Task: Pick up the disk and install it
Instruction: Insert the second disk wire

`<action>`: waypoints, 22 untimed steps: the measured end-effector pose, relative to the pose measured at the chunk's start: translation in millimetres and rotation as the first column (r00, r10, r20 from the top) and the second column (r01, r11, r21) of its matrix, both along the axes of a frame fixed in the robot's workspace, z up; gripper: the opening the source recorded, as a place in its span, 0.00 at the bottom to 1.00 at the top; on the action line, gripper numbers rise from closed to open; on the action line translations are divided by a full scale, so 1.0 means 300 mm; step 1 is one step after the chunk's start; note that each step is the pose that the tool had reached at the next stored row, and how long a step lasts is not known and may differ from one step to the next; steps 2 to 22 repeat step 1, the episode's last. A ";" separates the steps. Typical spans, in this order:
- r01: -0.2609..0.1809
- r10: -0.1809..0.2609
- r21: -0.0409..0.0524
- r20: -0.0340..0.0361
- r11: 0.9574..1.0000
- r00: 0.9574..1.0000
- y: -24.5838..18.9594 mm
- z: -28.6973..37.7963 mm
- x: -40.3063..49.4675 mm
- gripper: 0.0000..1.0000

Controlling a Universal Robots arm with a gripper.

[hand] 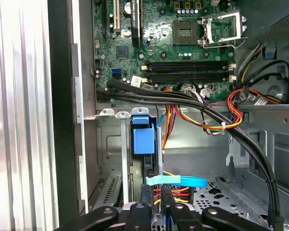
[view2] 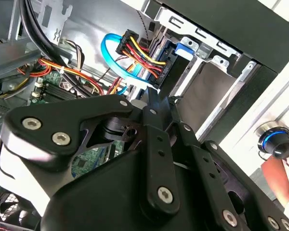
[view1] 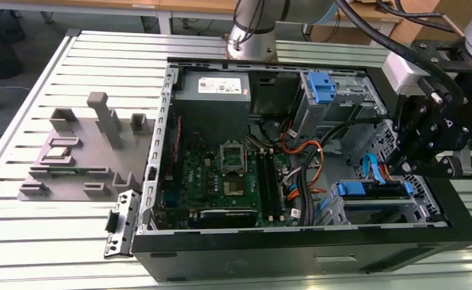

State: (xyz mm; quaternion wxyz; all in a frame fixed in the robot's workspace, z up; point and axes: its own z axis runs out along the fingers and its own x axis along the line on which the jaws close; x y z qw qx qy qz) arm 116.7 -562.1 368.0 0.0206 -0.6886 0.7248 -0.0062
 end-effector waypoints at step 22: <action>0.000 0.000 0.000 0.000 1.000 1.000 0.000 0.000 0.000 0.23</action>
